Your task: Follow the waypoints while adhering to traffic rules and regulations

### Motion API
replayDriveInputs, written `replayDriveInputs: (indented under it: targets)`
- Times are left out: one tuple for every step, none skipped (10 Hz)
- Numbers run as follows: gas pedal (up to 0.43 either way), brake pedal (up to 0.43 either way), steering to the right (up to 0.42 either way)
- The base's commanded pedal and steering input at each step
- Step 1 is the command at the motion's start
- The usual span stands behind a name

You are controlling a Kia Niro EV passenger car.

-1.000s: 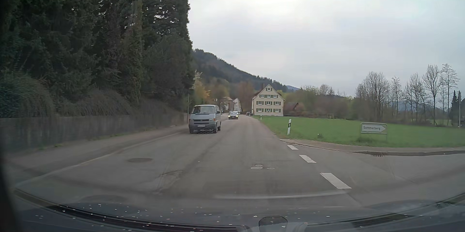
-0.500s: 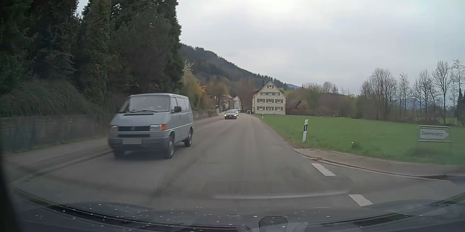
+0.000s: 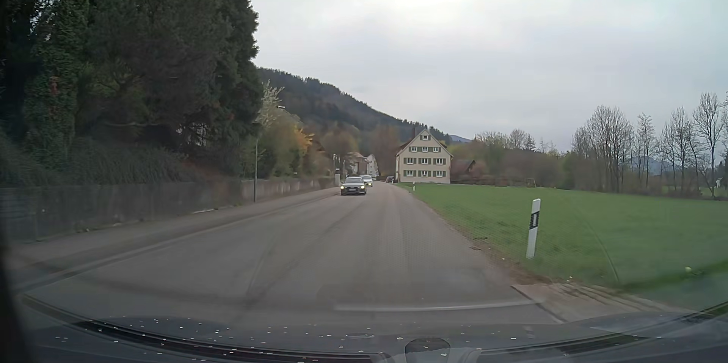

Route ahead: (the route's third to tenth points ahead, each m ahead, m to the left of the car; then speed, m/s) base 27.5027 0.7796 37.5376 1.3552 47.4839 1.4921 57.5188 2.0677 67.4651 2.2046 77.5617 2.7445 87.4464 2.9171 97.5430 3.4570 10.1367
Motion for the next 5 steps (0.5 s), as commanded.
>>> replayDriveInputs:
  targets:
    - [0.039, 0.0, -0.001]
    - [0.039, 0.0, -0.001]
    - [0.039, 0.0, -0.001]
    - [0.039, 0.0, -0.001]
    - [0.039, 0.0, -0.001]
